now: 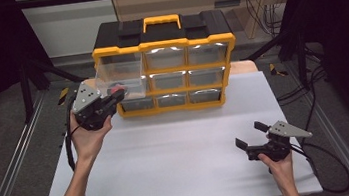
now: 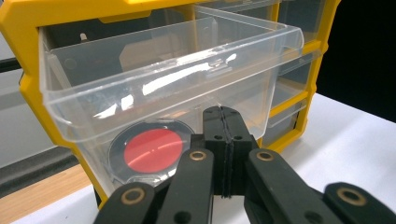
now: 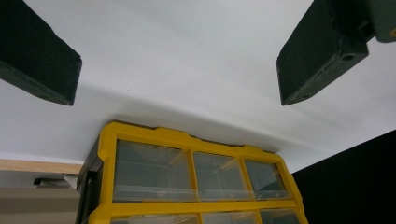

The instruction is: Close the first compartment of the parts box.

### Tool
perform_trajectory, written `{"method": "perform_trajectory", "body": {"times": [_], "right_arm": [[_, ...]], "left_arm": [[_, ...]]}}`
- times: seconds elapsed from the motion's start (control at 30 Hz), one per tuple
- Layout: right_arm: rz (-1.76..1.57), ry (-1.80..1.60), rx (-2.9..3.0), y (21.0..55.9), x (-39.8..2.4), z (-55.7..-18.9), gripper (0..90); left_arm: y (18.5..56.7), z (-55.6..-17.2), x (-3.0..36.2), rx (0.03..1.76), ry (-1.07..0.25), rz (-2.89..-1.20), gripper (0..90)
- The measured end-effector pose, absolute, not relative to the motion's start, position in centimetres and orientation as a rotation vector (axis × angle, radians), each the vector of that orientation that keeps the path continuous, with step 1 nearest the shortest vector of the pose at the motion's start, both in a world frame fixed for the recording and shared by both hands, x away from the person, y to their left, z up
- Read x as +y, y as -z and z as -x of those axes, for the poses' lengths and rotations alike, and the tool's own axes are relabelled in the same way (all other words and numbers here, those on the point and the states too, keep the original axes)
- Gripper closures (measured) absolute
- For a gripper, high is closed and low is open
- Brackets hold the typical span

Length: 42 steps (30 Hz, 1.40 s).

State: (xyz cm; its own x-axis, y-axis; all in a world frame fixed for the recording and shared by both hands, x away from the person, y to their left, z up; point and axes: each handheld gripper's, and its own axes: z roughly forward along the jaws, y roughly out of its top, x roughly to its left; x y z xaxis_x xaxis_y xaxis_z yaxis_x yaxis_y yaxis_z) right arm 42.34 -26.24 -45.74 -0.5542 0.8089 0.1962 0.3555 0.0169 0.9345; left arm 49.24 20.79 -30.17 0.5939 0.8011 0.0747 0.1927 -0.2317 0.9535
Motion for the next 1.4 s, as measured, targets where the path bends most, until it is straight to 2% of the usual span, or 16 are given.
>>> {"method": "perform_trajectory", "body": {"times": [0.47, 1.4], "right_arm": [[-1.191, -1.549, 1.905, 45.7, -26.2, -42.3, 0.8], [-1.192, -1.545, 1.900, 45.7, -26.3, -42.3, 0.8]], "left_arm": [[29.9, -49.6, 20.7, 0.811, -0.710, -1.747, 89.5], [29.4, -52.5, 20.5, 0.826, -0.748, -1.754, 89.5]]}}
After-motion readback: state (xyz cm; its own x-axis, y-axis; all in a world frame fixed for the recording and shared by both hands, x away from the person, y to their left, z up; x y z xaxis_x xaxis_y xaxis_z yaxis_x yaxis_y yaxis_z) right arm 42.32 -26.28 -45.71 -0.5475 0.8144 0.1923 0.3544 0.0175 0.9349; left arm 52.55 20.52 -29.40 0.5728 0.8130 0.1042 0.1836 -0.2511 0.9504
